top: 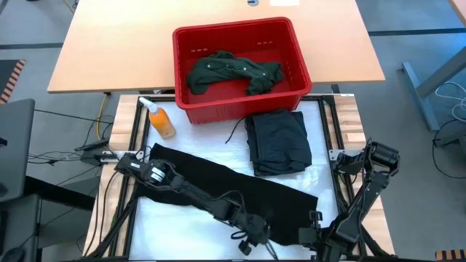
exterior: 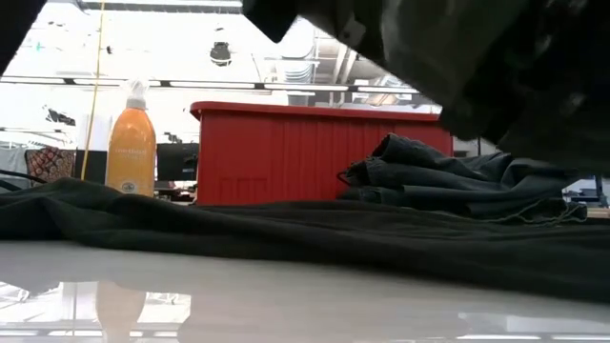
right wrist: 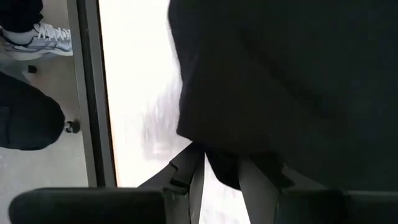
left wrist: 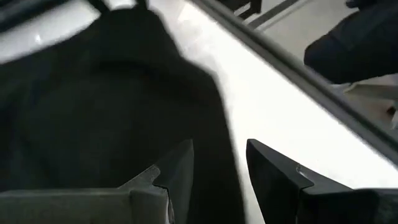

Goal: Fold Laundry from Bin
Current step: Fold the black shirt

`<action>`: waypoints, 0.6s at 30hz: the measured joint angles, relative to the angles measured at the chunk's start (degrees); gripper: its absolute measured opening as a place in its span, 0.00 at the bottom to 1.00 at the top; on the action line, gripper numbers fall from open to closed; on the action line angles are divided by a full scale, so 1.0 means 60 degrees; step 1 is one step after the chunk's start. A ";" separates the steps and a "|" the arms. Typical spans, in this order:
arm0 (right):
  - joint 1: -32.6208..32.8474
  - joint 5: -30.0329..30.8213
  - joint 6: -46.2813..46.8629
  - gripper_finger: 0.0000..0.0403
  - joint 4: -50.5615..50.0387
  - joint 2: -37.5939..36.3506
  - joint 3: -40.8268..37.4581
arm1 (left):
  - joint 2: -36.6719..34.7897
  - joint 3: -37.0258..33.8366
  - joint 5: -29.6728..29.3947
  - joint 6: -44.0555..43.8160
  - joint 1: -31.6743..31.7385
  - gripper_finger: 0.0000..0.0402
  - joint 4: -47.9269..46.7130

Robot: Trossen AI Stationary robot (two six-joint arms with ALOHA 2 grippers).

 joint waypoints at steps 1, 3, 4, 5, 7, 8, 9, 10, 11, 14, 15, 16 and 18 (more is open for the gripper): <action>-0.0026 0.0004 -0.0044 0.29 0.0014 0.0002 0.0000 | 0.0000 0.0008 0.0083 -0.0082 0.0046 0.35 -0.0159; -0.0046 0.0000 -0.0168 0.29 0.0047 0.0004 0.0000 | 0.0000 0.0004 0.0189 -0.0214 0.0096 0.35 -0.0616; -0.0051 0.0000 -0.0223 0.29 0.0049 0.0005 0.0000 | 0.0000 0.0004 0.0215 -0.0216 0.0099 0.35 -0.0753; -0.0079 0.0000 -0.0248 0.29 0.0045 0.0007 -0.0004 | 0.0002 0.0004 0.0262 -0.0167 0.0088 0.35 -0.0949; -0.0104 0.0000 -0.0254 0.29 -0.0007 0.0007 -0.0004 | 0.0000 0.0004 0.0302 0.0026 0.0069 0.35 -0.1269; -0.0107 -0.0003 -0.0268 0.29 -0.0028 0.0007 -0.0004 | 0.0000 0.0004 0.0300 0.0092 0.0053 0.35 -0.1416; -0.0125 -0.0004 -0.0273 0.29 -0.0033 0.0011 -0.0004 | 0.0000 0.0006 0.0276 0.0133 0.0054 0.35 -0.1472; -0.0152 -0.0004 -0.0275 0.29 -0.0033 0.0011 -0.0004 | -0.0007 0.0008 0.0228 0.0130 0.0061 0.34 -0.1536; -0.0159 -0.0004 -0.0275 0.29 -0.0029 0.0011 -0.0004 | -0.0011 0.0008 0.0146 0.0089 0.0063 0.33 -0.1546; -0.0166 -0.0007 -0.0273 0.29 -0.0033 0.0011 -0.0004 | -0.0011 0.0008 0.0021 0.0019 0.0078 0.25 -0.1590; -0.0166 -0.0006 -0.0269 0.29 -0.0033 0.0011 -0.0004 | -0.0011 0.0008 0.0029 0.0006 0.0092 0.20 -0.1616; -0.0166 -0.0007 -0.0251 0.29 -0.0036 0.0011 -0.0004 | -0.0011 0.0008 0.0028 -0.0028 0.0115 0.15 -0.1674; -0.0166 -0.0010 -0.0244 0.29 -0.0029 0.0011 -0.0004 | -0.0022 0.0008 -0.0040 -0.0146 0.0171 0.04 -0.1831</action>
